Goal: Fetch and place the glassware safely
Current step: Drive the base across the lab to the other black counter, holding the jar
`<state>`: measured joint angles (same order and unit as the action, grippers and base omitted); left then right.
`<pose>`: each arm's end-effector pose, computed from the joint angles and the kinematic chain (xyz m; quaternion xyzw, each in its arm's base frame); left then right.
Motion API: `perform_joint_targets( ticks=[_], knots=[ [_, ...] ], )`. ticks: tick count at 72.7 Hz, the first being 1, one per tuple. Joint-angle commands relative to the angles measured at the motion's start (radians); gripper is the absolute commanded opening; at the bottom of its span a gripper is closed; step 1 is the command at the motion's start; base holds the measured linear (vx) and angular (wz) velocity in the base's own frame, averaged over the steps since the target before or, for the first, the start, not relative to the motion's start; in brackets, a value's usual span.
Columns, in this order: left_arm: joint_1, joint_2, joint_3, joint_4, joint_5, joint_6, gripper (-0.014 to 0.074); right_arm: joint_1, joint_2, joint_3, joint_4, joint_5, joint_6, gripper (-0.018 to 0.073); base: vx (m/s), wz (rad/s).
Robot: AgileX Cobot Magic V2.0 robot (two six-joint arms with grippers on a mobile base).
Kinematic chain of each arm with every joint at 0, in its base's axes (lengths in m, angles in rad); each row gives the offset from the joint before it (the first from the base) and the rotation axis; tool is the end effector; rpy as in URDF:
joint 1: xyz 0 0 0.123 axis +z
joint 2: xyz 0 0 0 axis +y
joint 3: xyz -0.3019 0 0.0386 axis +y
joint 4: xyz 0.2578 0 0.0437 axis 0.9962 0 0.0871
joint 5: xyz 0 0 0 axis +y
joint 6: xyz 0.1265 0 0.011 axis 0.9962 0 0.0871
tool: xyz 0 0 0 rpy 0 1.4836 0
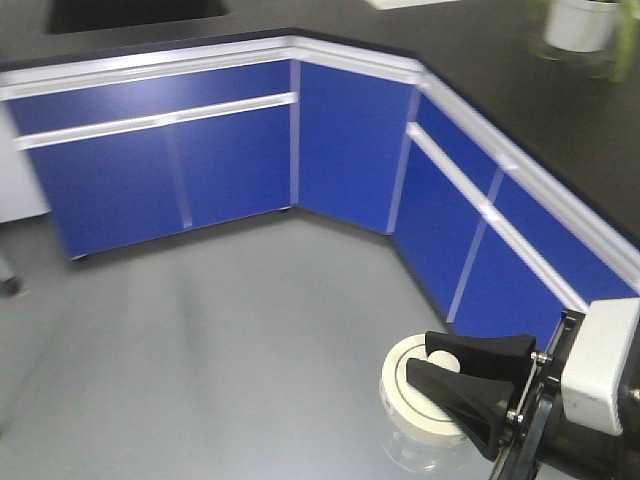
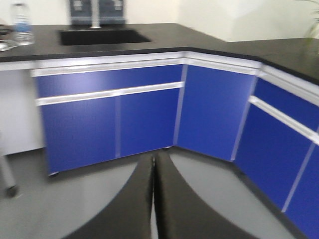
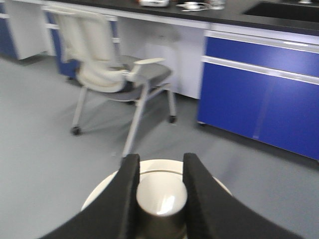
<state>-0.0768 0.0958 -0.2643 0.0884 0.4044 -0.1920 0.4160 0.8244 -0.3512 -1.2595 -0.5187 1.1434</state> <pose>0.0756 -0.0014 0.2579 -0.0242 0.7568 -0.0480 0.6514 0.1424 0.1284 0.2686 -0.3308 0.6955 0.2906 0.5678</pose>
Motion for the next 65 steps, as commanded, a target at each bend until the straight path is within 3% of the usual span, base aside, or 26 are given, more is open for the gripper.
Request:
perform_joint_targets(
  ticks=[1, 65],
  knots=[
    [-0.008, 0.009, -0.026, -0.005, -0.071, -0.001, -0.0007, -0.002, -0.008, -0.031, 0.044, -0.041, -0.007, -0.0001, 0.36, -0.88],
    [-0.008, 0.009, -0.026, -0.005, -0.071, -0.001, -0.0007, -0.002, -0.008, -0.031, 0.044, -0.041, -0.007, -0.0001, 0.26, -0.84]
  ],
)
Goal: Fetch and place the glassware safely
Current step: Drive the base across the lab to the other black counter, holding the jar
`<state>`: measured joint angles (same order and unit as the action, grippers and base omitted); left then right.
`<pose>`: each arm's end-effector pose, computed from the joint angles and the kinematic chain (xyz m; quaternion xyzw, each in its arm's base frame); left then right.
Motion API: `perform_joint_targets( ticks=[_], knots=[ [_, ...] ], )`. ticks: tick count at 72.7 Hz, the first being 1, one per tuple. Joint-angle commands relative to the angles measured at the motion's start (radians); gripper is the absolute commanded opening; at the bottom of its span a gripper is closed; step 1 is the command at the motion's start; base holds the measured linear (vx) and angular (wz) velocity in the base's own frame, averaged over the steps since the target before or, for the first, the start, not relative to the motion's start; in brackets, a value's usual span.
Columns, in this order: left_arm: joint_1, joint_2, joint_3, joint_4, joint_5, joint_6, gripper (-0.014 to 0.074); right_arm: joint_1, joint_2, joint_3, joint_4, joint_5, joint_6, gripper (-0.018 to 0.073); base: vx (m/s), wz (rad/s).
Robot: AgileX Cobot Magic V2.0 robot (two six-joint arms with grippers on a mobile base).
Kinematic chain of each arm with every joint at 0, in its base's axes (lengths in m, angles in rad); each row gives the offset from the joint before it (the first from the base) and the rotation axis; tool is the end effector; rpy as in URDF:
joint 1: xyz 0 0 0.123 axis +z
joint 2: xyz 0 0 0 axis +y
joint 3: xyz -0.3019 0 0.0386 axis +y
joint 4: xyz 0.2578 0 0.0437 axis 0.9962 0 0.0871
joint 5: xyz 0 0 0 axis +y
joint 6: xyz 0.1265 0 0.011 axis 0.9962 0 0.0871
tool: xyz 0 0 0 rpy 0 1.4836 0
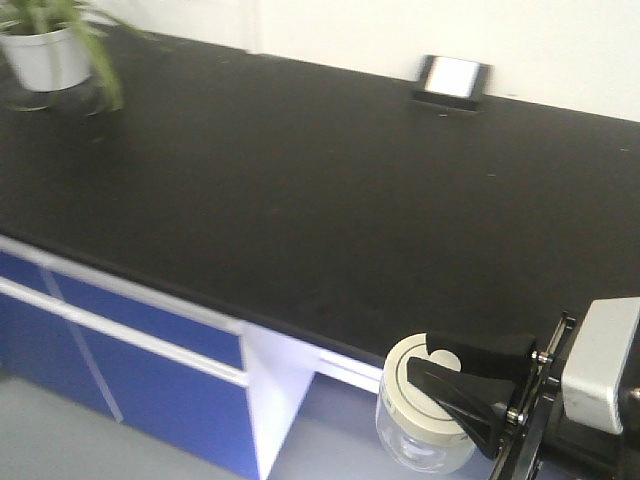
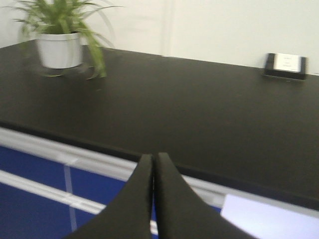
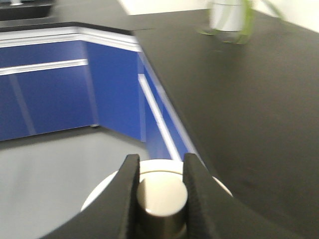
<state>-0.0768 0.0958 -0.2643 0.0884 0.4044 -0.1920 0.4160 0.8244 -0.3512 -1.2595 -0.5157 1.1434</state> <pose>0.0756 -0.0014 0.2579 -0.0242 0.7568 -0.0480 0.6514 0.1427 0.1282 0.2684 -0.3302 0.6962 0.2895 0.5678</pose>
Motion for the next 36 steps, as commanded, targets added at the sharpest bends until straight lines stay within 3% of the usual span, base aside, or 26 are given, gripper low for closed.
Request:
perform_joint_targets(
  ticks=[1, 36],
  knots=[
    [-0.008, 0.009, -0.026, -0.005, -0.071, -0.001, -0.0007, -0.002, -0.008, -0.031, 0.044, -0.044, -0.007, -0.0001, 0.18, -0.70],
    [-0.008, 0.009, -0.026, -0.005, -0.071, -0.001, -0.0007, -0.002, -0.008, -0.031, 0.044, -0.047, -0.007, -0.0001, 0.13, -0.51]
  ],
)
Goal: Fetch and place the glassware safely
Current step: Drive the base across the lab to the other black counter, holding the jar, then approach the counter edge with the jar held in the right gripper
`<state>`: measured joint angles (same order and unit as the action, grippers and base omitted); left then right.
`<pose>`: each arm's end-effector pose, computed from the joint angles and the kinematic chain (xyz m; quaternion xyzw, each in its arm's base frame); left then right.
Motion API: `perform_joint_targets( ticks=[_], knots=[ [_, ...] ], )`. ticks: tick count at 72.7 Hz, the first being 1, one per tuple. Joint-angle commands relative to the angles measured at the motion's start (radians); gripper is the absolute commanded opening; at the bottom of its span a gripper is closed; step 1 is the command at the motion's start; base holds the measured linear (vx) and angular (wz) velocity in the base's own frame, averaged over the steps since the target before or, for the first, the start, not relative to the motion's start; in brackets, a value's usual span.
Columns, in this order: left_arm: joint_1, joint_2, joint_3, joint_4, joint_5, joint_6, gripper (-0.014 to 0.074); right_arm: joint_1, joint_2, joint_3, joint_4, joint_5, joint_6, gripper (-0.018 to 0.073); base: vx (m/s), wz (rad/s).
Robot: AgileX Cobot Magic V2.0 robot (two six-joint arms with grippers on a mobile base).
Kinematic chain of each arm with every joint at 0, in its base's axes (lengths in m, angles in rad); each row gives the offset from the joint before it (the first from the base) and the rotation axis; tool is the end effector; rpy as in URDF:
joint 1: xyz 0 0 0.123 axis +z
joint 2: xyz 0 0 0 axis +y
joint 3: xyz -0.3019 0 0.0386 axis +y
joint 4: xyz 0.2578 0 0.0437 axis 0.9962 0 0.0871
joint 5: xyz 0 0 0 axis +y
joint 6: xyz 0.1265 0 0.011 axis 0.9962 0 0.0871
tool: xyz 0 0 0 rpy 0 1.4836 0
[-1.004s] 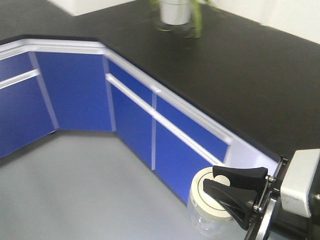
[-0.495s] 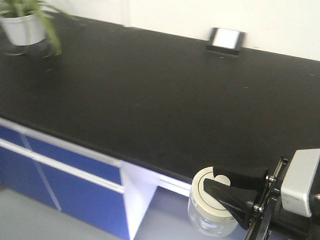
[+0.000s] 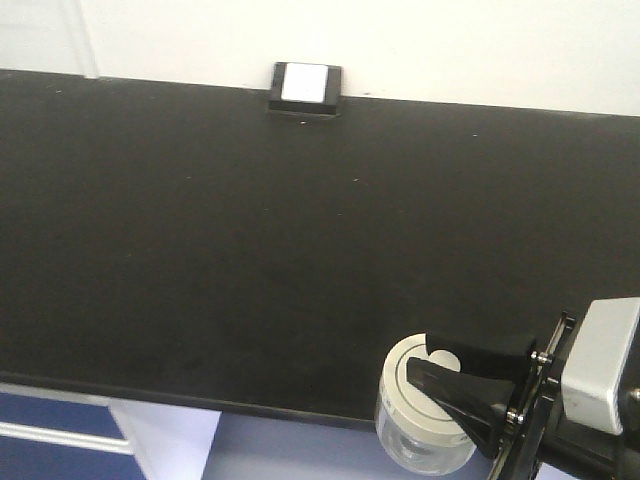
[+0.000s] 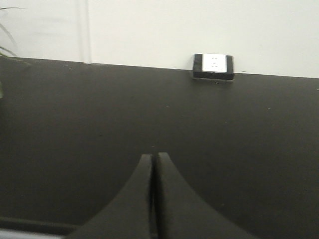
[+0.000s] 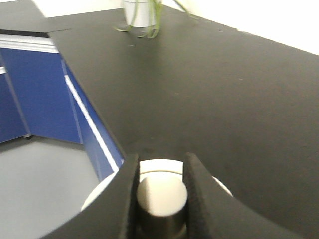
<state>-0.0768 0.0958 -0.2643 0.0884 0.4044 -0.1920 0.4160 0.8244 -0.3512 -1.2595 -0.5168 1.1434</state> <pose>0.0756 -0.0014 0.2579 -0.0242 0.7568 -0.0480 0.6514 0.1426 0.1282 0.2685 -0.3304 0.6960 0.2899 0.5678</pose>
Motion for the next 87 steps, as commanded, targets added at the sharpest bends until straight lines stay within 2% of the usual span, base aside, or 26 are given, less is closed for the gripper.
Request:
perform_joint_targets(
  ticks=[1, 40, 87],
  knots=[
    [-0.008, 0.009, -0.026, -0.005, -0.071, -0.001, -0.0007, -0.002, -0.008, -0.031, 0.044, -0.046, -0.007, -0.0001, 0.09, -0.37],
    [-0.008, 0.009, -0.026, -0.005, -0.071, -0.001, -0.0007, -0.002, -0.008, -0.031, 0.044, -0.046, -0.007, -0.0001, 0.07, -0.24],
    [-0.008, 0.009, -0.026, -0.005, -0.071, -0.001, -0.0007, -0.002, -0.008, -0.031, 0.044, -0.046, -0.007, -0.0001, 0.03, -0.03]
  ],
)
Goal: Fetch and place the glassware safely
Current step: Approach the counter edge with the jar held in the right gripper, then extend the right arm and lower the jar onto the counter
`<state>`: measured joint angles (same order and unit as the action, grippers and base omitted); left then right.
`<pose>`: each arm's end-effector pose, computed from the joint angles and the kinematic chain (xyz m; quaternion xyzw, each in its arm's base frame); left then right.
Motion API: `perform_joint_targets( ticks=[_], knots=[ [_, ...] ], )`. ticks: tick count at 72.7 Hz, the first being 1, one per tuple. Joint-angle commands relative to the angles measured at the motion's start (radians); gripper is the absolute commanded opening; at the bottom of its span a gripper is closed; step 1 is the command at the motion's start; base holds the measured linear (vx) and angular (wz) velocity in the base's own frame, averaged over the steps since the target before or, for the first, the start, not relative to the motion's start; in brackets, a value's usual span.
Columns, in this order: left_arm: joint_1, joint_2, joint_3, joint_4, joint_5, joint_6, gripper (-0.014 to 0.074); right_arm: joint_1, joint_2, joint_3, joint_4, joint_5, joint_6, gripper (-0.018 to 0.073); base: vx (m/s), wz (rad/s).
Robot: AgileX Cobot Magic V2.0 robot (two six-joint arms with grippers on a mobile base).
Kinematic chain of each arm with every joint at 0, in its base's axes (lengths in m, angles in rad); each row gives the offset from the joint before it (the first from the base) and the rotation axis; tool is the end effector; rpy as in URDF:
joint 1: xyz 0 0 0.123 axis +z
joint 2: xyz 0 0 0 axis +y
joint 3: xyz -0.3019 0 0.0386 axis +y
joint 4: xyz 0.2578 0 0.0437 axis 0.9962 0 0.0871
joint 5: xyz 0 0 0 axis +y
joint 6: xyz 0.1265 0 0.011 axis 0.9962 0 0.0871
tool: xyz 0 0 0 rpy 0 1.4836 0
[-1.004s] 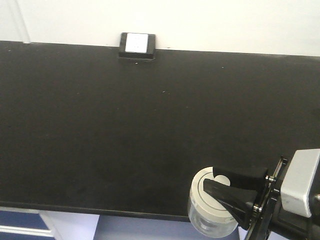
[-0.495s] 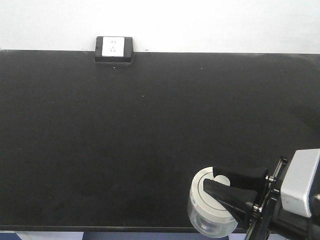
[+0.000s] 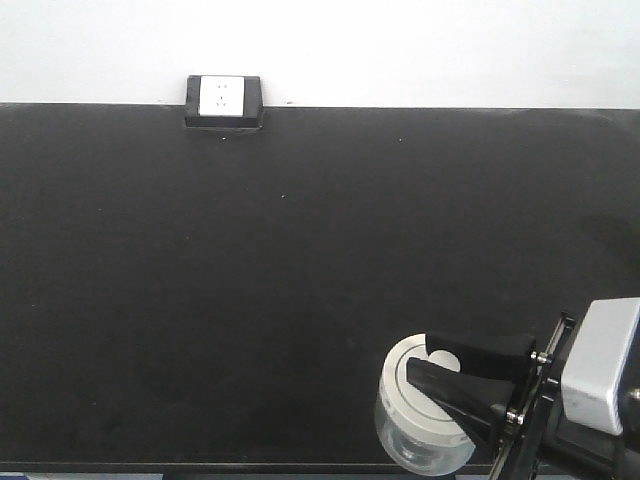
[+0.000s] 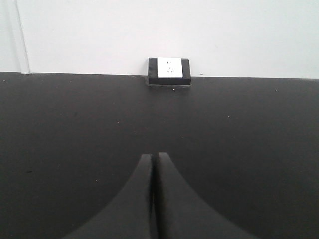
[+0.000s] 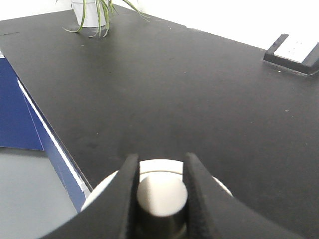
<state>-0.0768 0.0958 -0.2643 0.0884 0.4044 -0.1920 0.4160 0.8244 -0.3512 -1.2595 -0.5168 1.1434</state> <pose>0.0756 -0.0014 0.2579 -0.0242 0.7568 -0.0480 0.6514 0.1426 0.1282 0.2685 -0.3304 0.6960 0.2899 0.5678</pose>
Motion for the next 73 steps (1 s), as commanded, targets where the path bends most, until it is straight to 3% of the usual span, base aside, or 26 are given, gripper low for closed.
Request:
perform_joint_targets(
  ticks=[1, 52, 57, 65, 73],
  knots=[
    [-0.008, 0.009, -0.026, -0.005, -0.071, -0.001, -0.0007, -0.002, -0.008, -0.031, 0.044, -0.046, -0.007, -0.0001, 0.00, -0.01],
    [-0.008, 0.009, -0.026, -0.005, -0.071, -0.001, -0.0007, -0.002, -0.008, -0.032, 0.055, -0.049, -0.019, -0.0001, 0.00, 0.00],
    [-0.008, 0.009, -0.026, -0.005, -0.071, -0.001, -0.0007, -0.004, 0.000, -0.036, 0.114, -0.018, -0.071, -0.0001, 0.00, 0.00],
    [-0.008, 0.009, -0.026, -0.005, -0.071, -0.001, -0.0007, -0.004, 0.039, -0.063, 0.288, 0.074, -0.175, -0.0001, 0.00, 0.00],
    [-0.008, 0.009, -0.026, -0.005, -0.071, -0.001, -0.0007, -0.004, 0.116, -0.125, 0.426, 0.113, -0.345, -0.0001, 0.00, 0.00]
  ],
)
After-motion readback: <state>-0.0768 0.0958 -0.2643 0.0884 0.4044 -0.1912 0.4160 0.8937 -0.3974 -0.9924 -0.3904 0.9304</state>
